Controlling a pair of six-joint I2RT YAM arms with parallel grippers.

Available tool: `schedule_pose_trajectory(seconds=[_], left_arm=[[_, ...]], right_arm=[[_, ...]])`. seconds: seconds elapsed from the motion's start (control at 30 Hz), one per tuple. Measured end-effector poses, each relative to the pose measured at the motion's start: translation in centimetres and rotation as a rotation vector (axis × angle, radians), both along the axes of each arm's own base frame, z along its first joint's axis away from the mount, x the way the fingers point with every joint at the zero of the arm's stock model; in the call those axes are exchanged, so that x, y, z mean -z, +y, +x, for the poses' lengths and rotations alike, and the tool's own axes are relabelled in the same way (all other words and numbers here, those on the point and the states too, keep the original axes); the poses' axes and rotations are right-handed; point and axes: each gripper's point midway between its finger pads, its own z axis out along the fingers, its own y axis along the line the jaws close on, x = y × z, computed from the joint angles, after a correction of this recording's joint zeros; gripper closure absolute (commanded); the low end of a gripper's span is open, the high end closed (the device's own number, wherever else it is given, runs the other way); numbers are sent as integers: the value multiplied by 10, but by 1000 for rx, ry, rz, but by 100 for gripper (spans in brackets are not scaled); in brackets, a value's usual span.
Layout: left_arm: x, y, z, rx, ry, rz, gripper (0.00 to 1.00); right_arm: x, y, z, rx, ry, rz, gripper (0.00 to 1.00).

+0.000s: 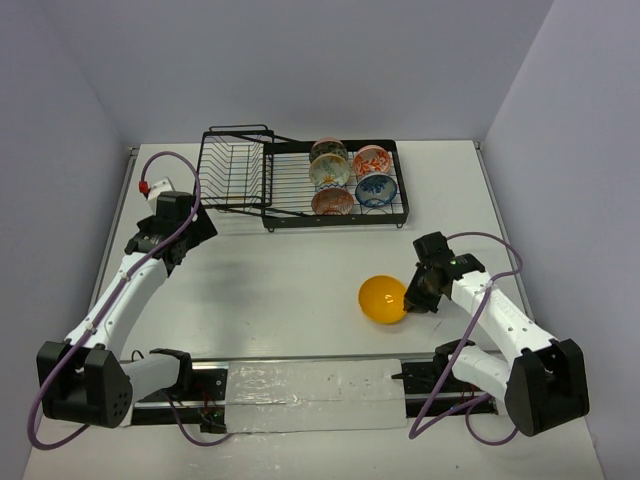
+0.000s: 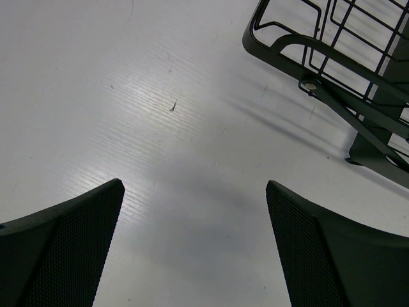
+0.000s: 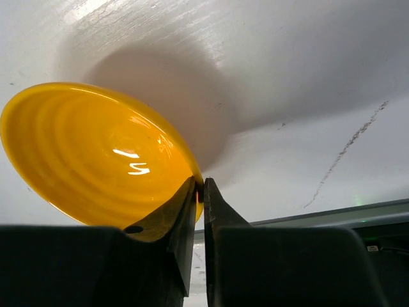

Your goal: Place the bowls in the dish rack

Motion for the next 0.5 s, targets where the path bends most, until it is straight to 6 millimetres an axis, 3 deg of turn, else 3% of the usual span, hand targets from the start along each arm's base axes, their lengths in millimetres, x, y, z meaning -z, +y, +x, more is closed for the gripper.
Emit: schedule_pose_trajectory(seconds=[0.2, 0.23, 0.37, 0.43, 0.5], left_arm=[[0, 0, 0, 0, 0, 0, 2], [0, 0, 0, 0, 0, 0, 2], [0, 0, 0, 0, 0, 0, 2], [0, 0, 0, 0, 0, 0, 2], [0, 0, 0, 2, 0, 0, 2]], right_arm=[[0, 1, 0, -1, -1, 8, 92], [0, 1, 0, -2, -1, 8, 86], [0, 2, 1, -2, -3, 8, 82], [1, 2, 1, 0, -4, 9, 70], [4, 1, -1, -1, 1, 8, 72]])
